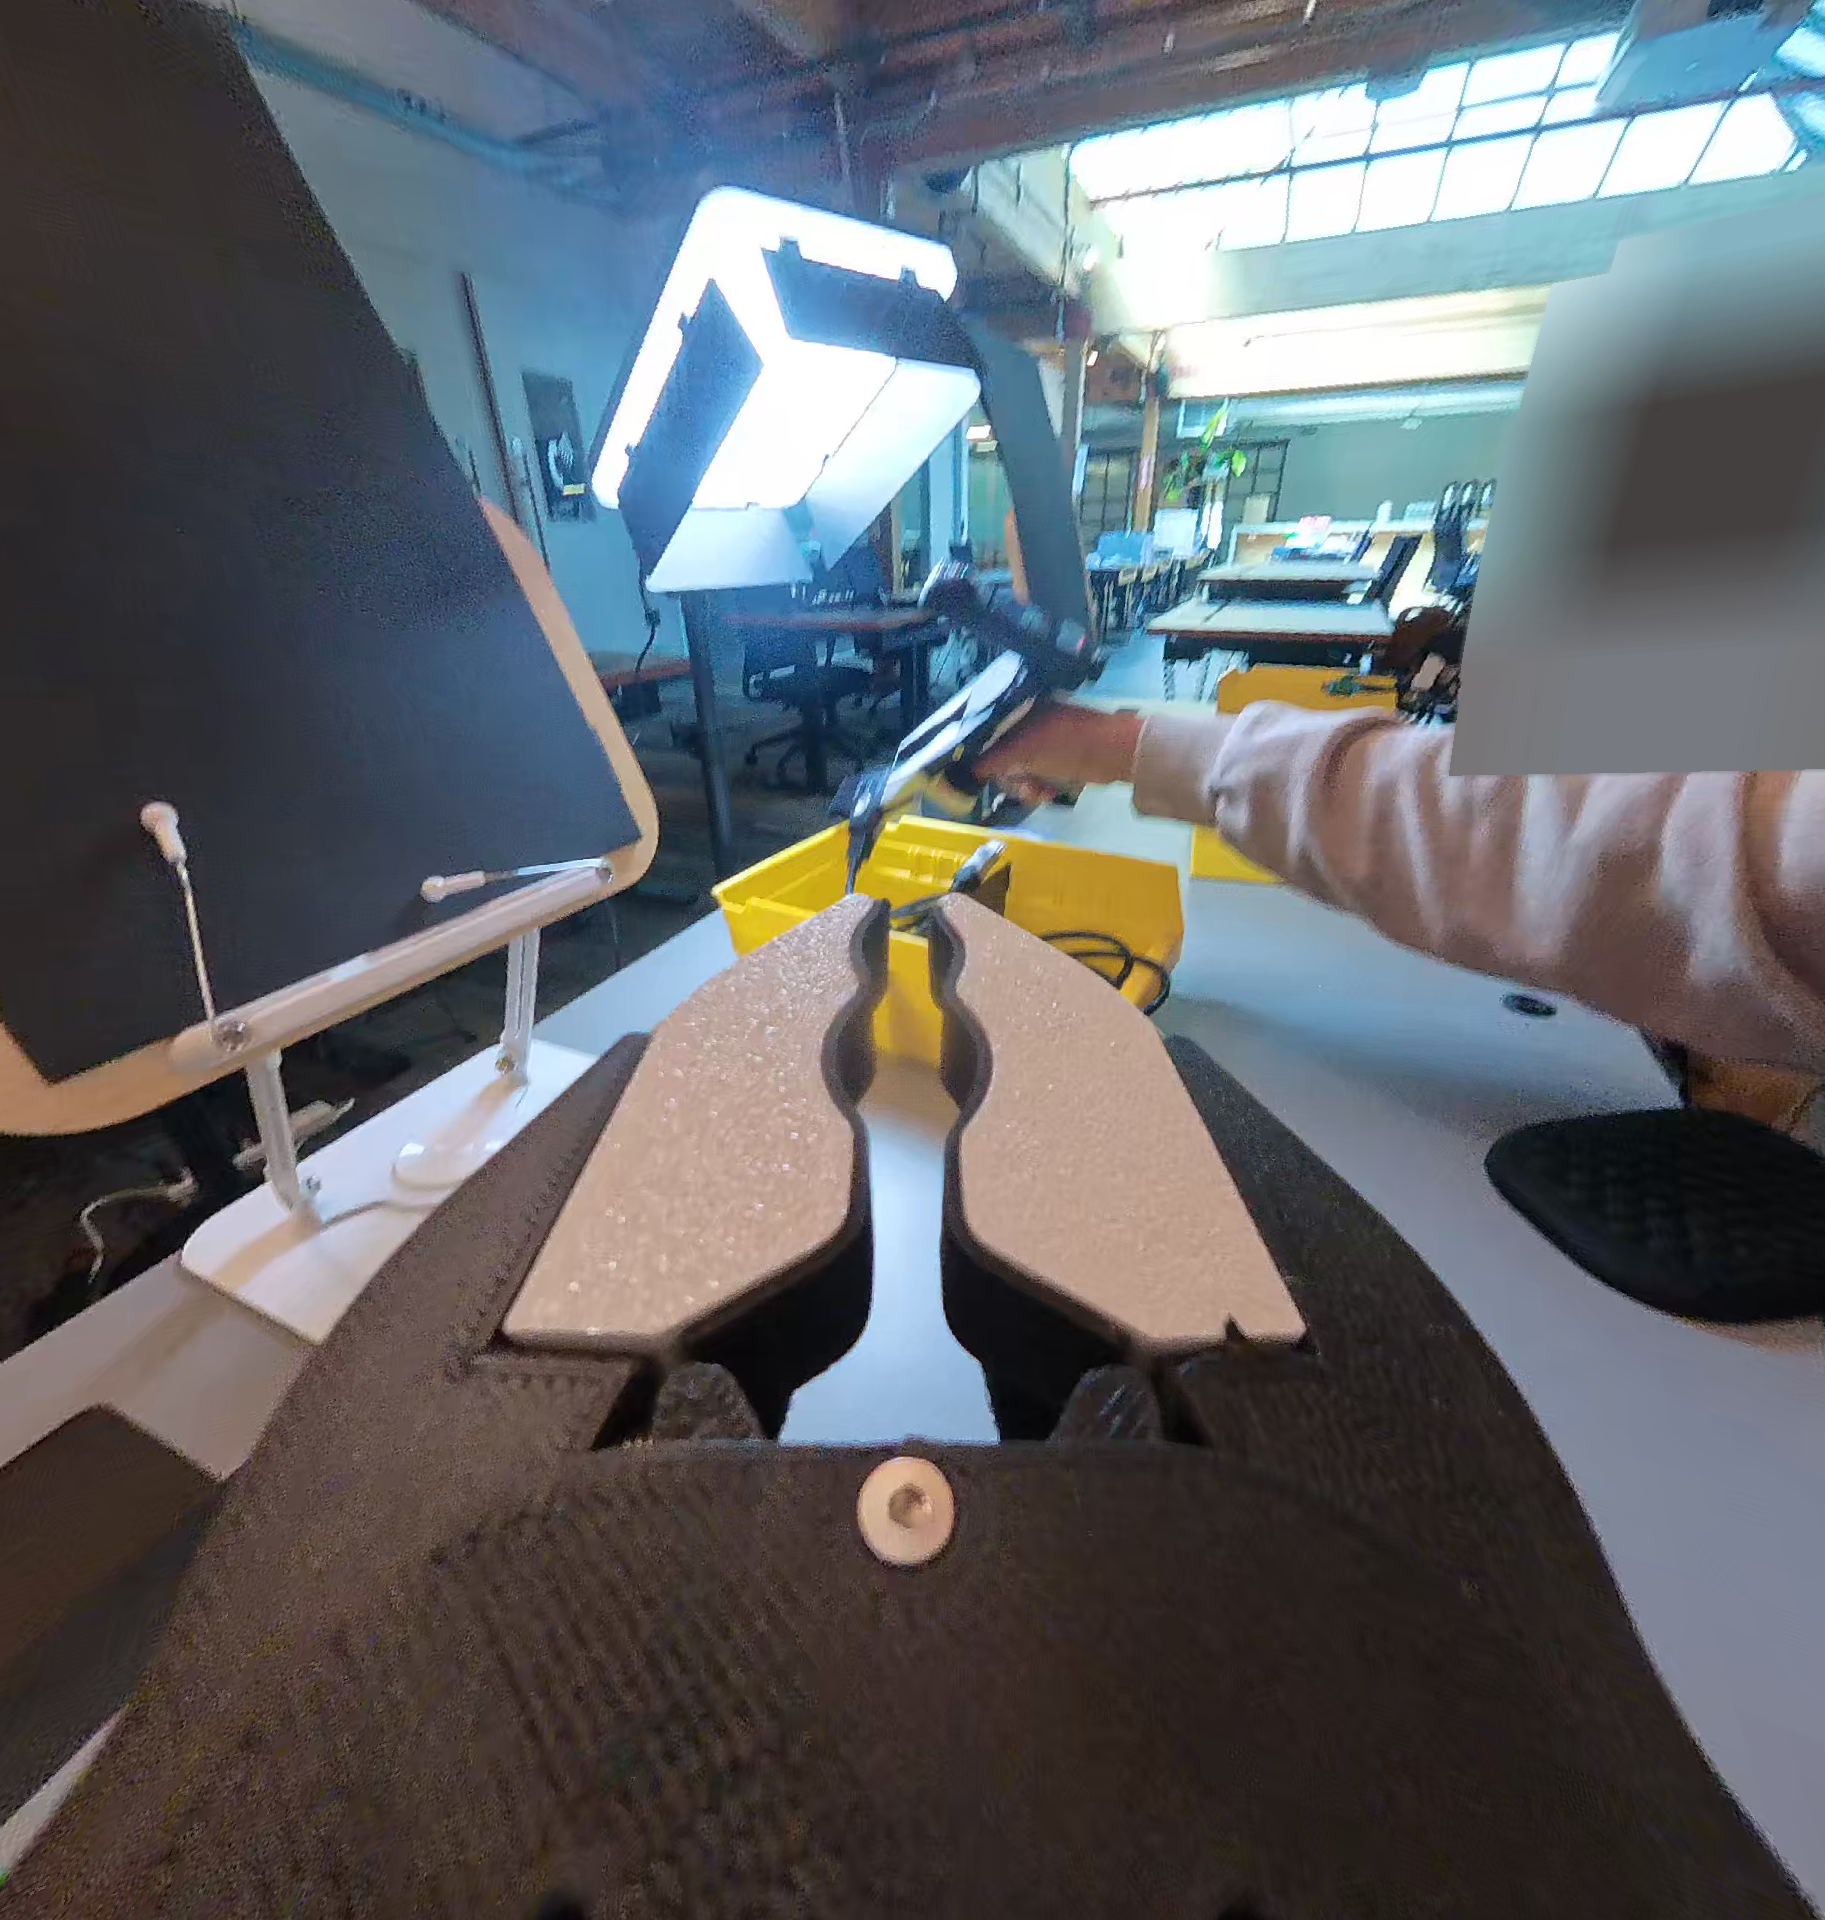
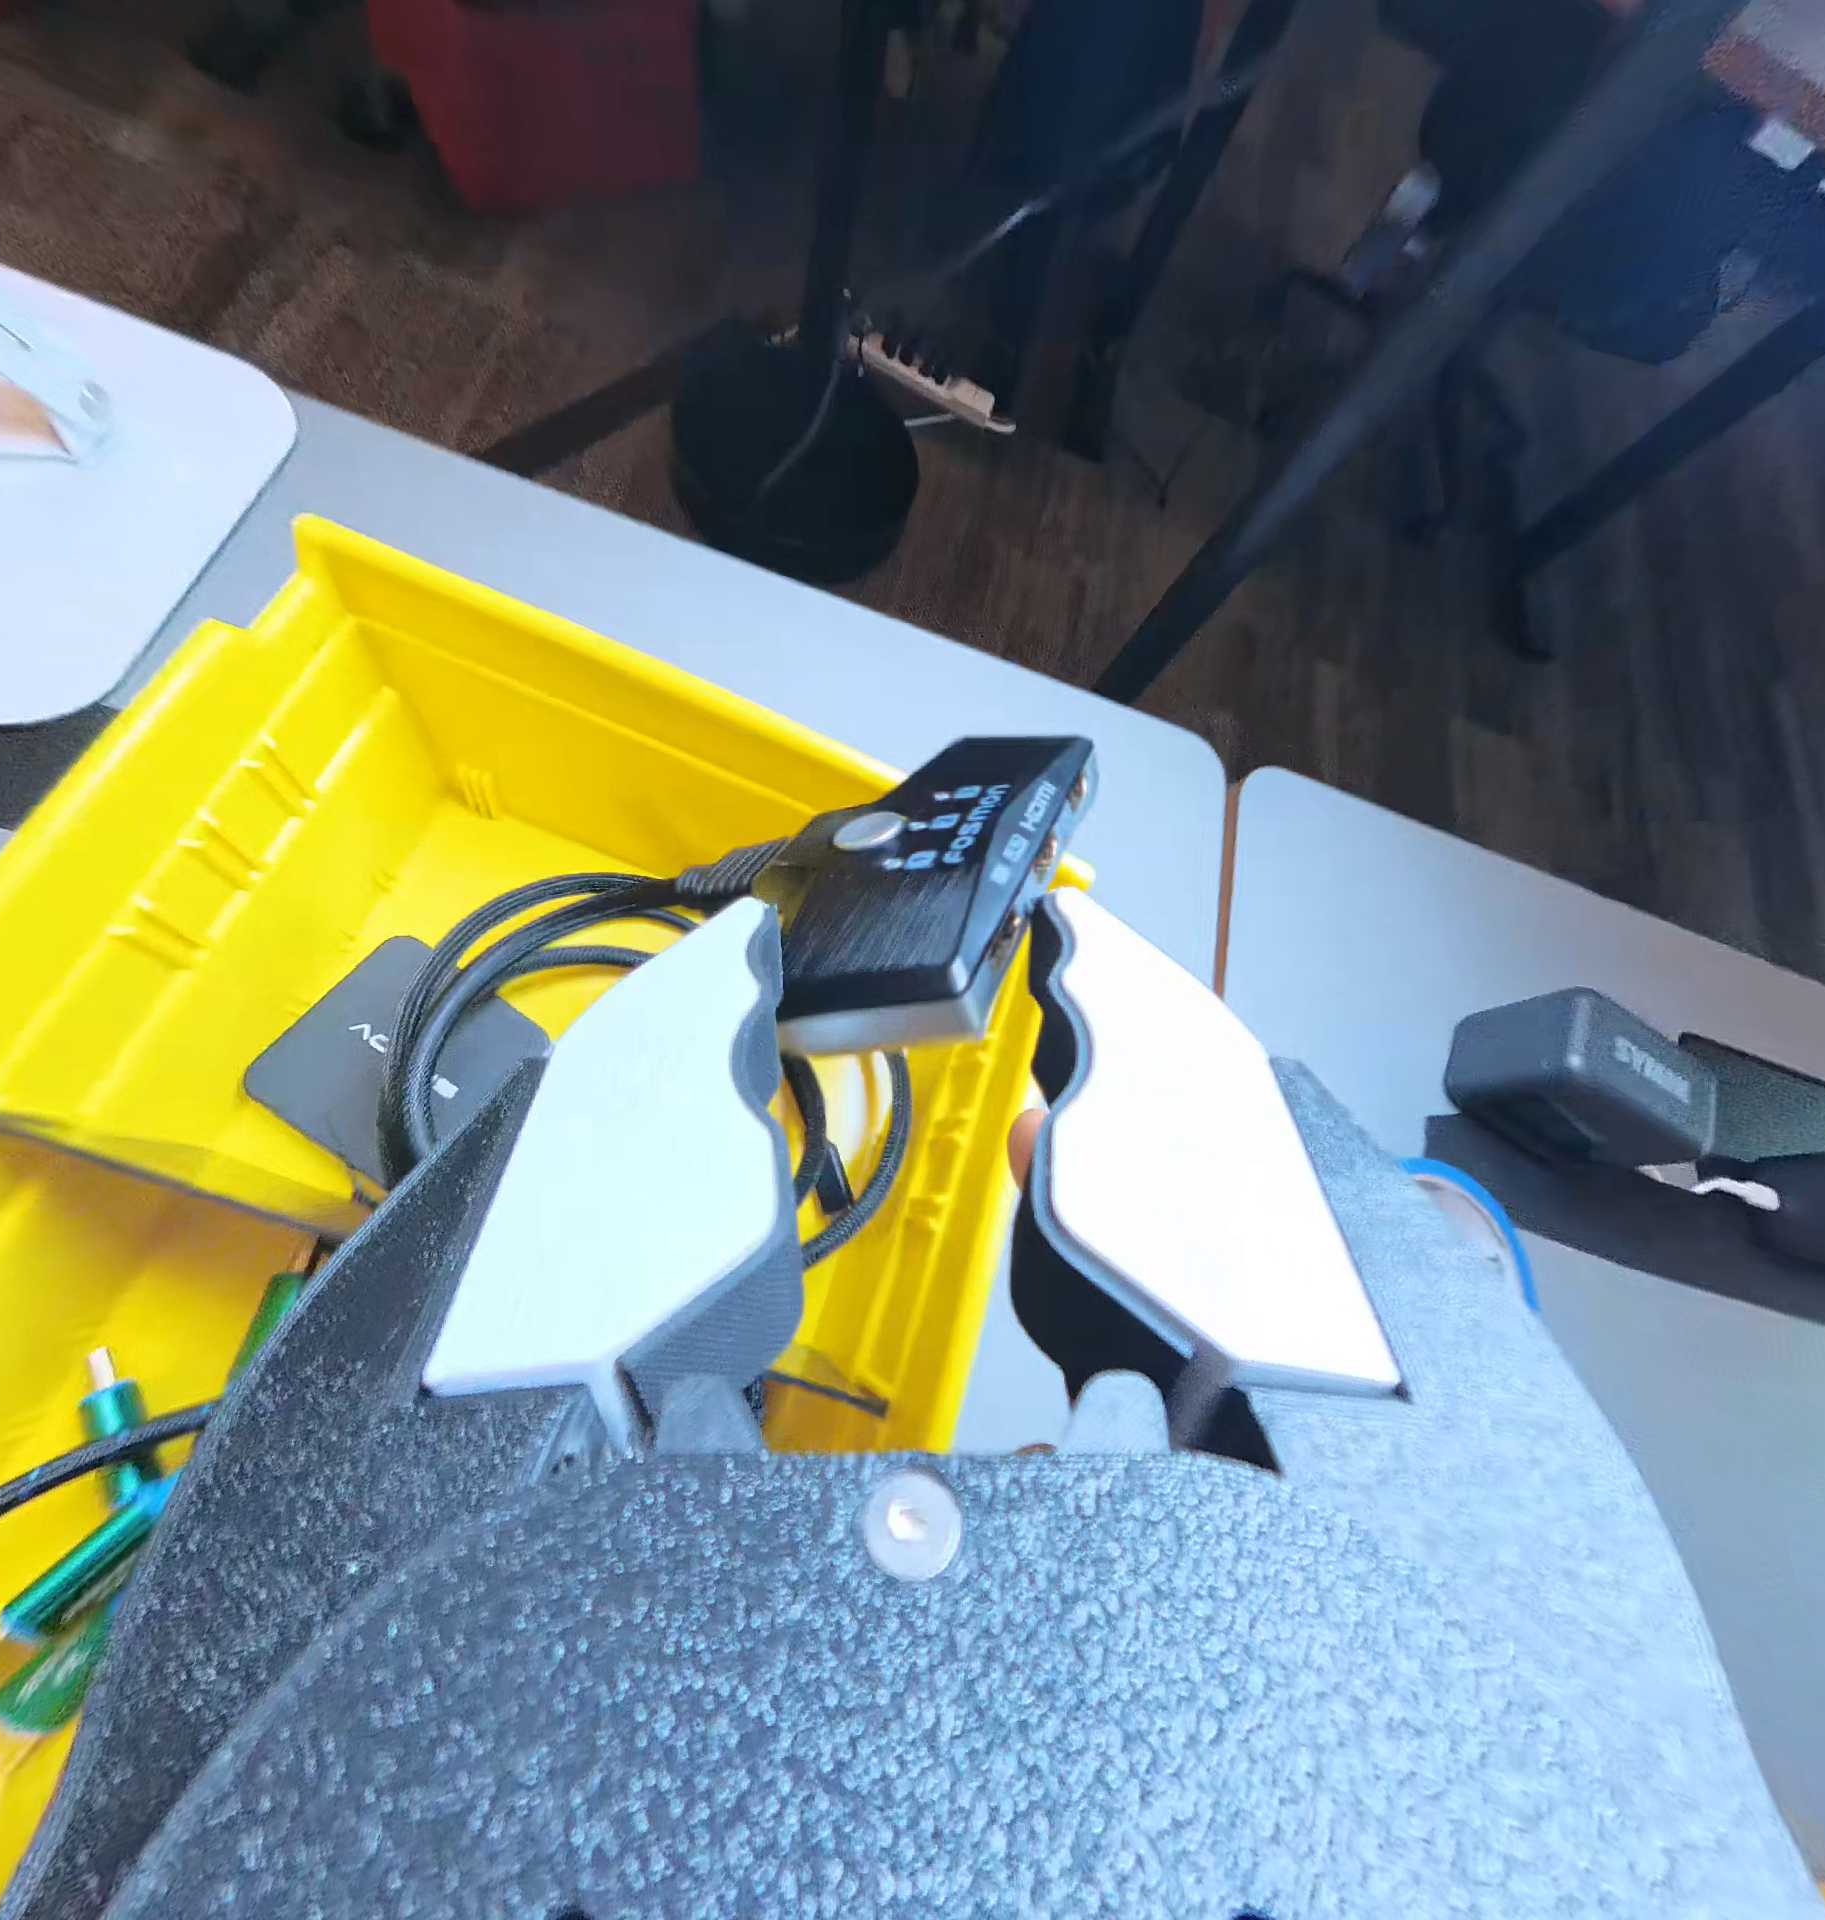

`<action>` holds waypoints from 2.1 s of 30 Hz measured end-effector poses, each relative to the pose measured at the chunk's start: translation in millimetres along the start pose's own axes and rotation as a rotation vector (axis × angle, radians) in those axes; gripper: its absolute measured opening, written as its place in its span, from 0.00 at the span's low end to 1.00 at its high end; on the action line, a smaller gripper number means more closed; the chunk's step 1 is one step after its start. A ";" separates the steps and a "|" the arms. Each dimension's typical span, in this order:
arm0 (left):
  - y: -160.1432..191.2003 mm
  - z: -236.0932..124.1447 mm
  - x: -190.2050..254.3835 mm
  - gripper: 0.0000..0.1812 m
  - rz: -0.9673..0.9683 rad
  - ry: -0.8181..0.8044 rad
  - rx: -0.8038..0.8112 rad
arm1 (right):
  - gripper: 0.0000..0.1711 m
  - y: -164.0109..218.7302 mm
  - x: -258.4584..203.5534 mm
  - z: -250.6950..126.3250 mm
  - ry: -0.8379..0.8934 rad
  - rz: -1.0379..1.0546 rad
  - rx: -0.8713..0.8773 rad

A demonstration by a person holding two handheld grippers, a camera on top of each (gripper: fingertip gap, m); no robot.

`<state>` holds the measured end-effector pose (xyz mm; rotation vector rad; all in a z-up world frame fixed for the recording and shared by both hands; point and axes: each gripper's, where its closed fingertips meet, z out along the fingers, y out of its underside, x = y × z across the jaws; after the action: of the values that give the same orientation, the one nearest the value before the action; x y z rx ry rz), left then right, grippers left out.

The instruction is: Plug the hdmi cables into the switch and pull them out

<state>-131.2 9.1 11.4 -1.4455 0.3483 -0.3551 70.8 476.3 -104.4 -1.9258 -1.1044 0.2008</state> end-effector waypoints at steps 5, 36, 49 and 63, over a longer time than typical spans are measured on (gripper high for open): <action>64.7 -9.9 -19.7 0.15 0.086 -0.096 -0.406 | 0.32 -2.2 17.7 -71.5 -0.124 -0.059 0.044; 247.0 -167.2 -55.4 0.16 0.540 -0.209 -1.230 | 0.24 162.5 -277.7 -154.5 -0.354 -1.126 0.094; 247.3 -89.7 -52.5 0.17 0.779 -0.143 -1.093 | 0.27 171.3 -227.5 -209.9 -0.324 -0.636 0.143; 175.2 23.5 63.9 0.18 0.725 -0.056 -0.788 | 0.22 170.4 -209.6 -220.0 -0.151 -0.431 0.241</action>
<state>-59.0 18.2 -161.9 -1.9506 1.0019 0.4674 166.1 145.4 -157.3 -1.4406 -1.4946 0.2306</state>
